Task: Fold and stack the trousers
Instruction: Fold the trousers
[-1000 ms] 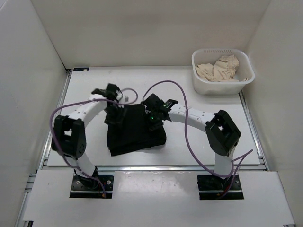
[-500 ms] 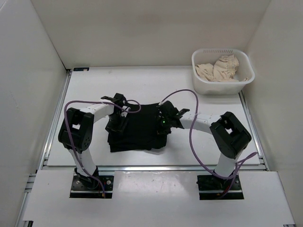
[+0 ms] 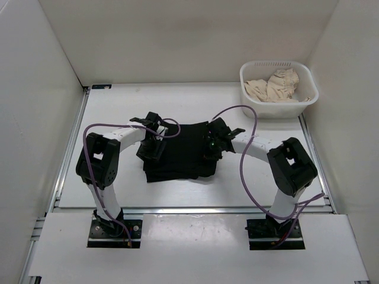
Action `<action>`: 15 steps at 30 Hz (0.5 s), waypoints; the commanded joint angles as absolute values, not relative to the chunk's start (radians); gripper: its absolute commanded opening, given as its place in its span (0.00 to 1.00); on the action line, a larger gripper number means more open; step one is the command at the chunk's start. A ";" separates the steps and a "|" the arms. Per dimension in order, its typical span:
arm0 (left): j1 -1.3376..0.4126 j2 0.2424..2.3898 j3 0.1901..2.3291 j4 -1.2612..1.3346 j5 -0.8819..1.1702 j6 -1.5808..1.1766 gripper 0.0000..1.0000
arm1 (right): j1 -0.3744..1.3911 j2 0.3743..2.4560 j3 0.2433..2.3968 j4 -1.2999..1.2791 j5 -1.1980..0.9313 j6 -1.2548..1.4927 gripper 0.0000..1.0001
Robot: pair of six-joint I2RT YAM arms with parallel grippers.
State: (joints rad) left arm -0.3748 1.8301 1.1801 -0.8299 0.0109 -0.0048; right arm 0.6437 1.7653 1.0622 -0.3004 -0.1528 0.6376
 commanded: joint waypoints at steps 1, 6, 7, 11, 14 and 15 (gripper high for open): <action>-0.373 1.789 1.203 -0.850 -0.031 0.000 0.69 | 0.634 1.711 1.111 -0.435 -0.059 0.509 0.32; -0.373 1.662 1.304 -0.925 -0.138 0.000 0.82 | 0.603 1.550 1.273 -0.607 -0.020 0.420 0.68; -0.373 1.645 1.360 -0.939 -0.182 0.000 0.90 | 0.594 1.502 1.302 -0.671 -0.020 0.410 0.74; -0.302 1.559 1.492 -1.032 -0.218 0.000 1.00 | 0.471 1.410 1.457 -0.871 -0.020 0.410 0.99; -0.209 1.462 1.485 -1.052 -0.282 0.000 1.00 | 0.338 1.352 1.485 -1.039 -0.020 0.410 0.99; -0.175 1.432 1.464 -1.052 -0.305 0.000 1.00 | 0.300 1.335 1.485 -1.075 -0.020 0.410 0.99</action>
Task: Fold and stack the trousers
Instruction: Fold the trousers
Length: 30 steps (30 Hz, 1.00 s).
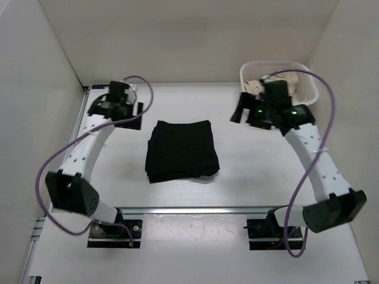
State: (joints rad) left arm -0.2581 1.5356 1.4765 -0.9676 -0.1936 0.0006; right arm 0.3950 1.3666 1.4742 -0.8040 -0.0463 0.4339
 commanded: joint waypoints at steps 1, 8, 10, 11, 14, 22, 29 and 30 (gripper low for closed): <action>-0.099 1.369 1.432 -1.052 -0.333 0.000 1.00 | 0.263 1.289 1.468 -1.104 -0.006 0.397 0.99; 0.208 1.102 1.082 -1.015 -0.442 0.000 1.00 | -0.029 1.065 1.321 -1.210 0.145 0.387 0.99; 0.209 1.030 1.033 -1.015 -0.416 0.000 1.00 | -0.038 1.055 1.310 -1.229 0.163 0.377 0.99; 0.209 1.010 0.993 -1.015 -0.416 0.000 1.00 | -0.038 1.055 1.299 -1.241 0.163 0.368 0.99; 0.218 0.973 0.969 -1.040 -0.428 0.000 1.00 | -0.038 1.036 1.278 -1.250 0.112 0.368 0.99; 0.236 0.888 0.969 -1.108 -0.446 0.000 1.00 | -0.038 1.014 1.336 -1.299 0.091 0.359 0.99; 0.236 0.795 0.991 -1.210 -0.465 0.000 1.00 | -0.038 0.960 1.281 -1.322 -0.009 0.359 0.99; 0.236 0.795 1.000 -1.221 -0.465 0.000 1.00 | -0.038 0.947 1.272 -1.322 -0.030 0.359 0.99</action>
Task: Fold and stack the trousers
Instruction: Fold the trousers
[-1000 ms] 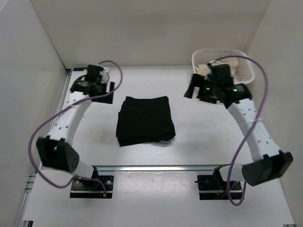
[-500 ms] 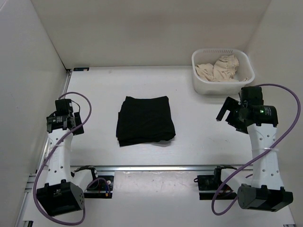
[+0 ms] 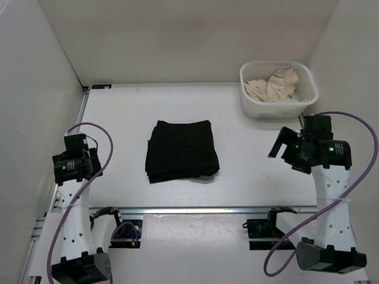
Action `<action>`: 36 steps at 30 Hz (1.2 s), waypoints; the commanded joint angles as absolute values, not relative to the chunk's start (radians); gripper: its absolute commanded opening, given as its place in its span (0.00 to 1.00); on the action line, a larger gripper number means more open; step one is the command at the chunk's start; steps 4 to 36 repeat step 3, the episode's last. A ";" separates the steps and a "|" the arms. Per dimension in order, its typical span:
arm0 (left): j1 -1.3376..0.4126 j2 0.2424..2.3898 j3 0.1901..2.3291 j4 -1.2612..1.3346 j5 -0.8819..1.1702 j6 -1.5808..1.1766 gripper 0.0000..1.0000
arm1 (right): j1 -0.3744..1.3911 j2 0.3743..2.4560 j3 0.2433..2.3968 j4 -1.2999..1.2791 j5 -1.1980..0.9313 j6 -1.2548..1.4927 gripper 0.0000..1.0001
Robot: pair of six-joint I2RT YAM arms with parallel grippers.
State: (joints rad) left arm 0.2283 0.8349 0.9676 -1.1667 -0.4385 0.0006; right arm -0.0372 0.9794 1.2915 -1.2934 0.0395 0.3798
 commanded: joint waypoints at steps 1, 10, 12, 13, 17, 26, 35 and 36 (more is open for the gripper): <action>0.236 0.784 1.012 -1.233 -0.475 0.000 1.00 | -0.038 0.931 1.272 -1.322 -0.049 0.359 0.99; 0.236 0.784 1.029 -1.273 -0.476 0.000 1.00 | -0.038 0.916 1.249 -1.313 -0.064 0.368 0.99; 0.236 0.784 1.029 -1.273 -0.476 0.000 1.00 | -0.038 0.916 1.249 -1.313 -0.064 0.368 0.99; 0.236 0.784 1.029 -1.273 -0.476 0.000 1.00 | -0.038 0.916 1.249 -1.313 -0.064 0.368 0.99; 0.236 0.784 1.029 -1.273 -0.476 0.000 1.00 | -0.038 0.916 1.249 -1.313 -0.064 0.368 0.99; 0.236 0.784 1.029 -1.273 -0.476 0.000 1.00 | -0.038 0.916 1.249 -1.313 -0.064 0.368 0.99; 0.236 0.784 1.029 -1.273 -0.476 0.000 1.00 | -0.038 0.916 1.249 -1.313 -0.064 0.368 0.99; 0.236 0.784 1.029 -1.273 -0.476 0.000 1.00 | -0.038 0.916 1.249 -1.313 -0.064 0.368 0.99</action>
